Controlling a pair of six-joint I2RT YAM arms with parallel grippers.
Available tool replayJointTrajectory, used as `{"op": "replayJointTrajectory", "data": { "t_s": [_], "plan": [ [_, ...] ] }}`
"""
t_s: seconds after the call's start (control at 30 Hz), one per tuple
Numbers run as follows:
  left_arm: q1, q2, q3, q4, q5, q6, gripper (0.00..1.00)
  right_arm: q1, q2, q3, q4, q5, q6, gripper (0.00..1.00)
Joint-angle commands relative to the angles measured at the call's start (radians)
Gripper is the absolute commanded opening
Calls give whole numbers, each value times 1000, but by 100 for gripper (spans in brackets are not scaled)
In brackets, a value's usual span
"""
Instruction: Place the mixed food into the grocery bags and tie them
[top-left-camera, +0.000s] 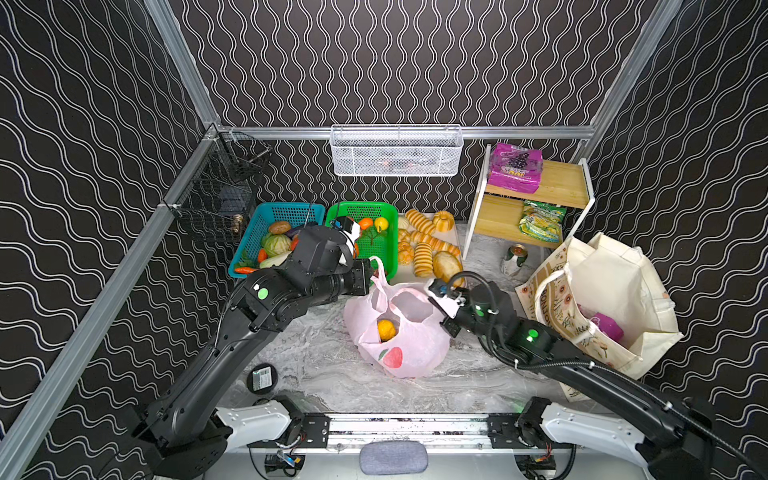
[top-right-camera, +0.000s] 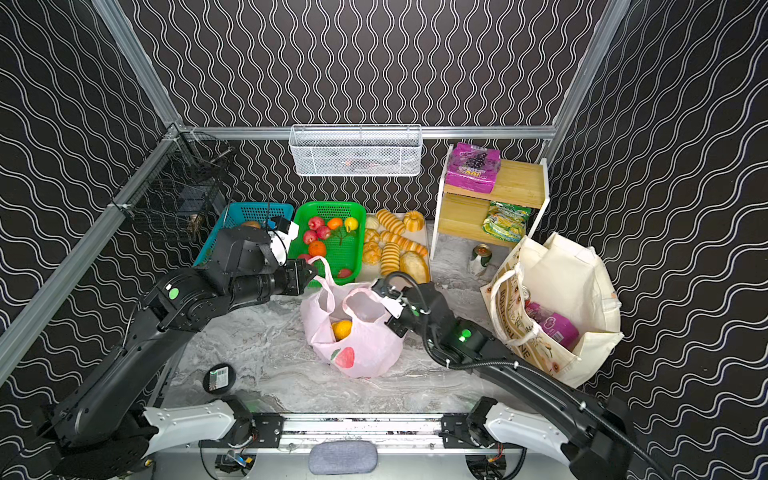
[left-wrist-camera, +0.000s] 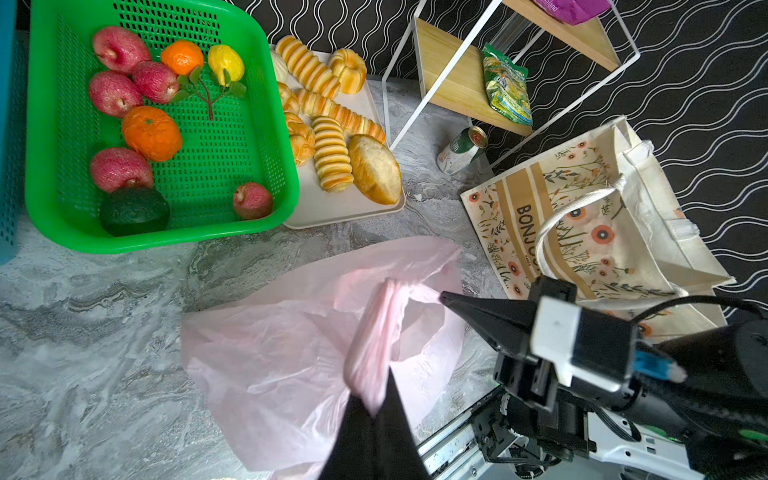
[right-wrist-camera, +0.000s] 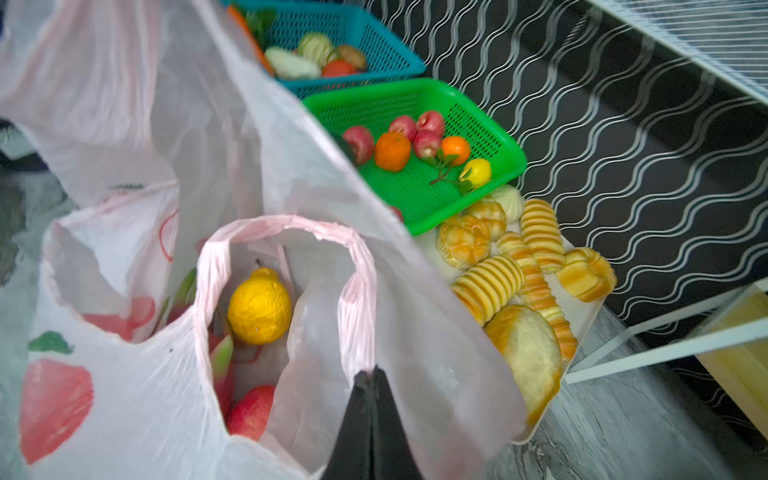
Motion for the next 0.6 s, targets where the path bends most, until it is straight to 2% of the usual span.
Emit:
{"op": "replayJointTrajectory", "data": {
  "t_s": [0.0,0.23,0.43,0.53,0.57],
  "plan": [
    [1,11,6,25,11,24,0,-53,-64,-61,236,-90,157,0],
    [2,60,33,-8,13,53,0,-220,-124,-198,463,-326,355,0],
    [26,102,38,9,106,104,0,-304,-113,-287,649,-393,473,0],
    [33,145,104,-57,89,204,9,-332,-78,-298,724,-445,534,0],
    [34,155,129,-82,72,245,14,-339,-66,-300,747,-455,551,0]
  ]
}}
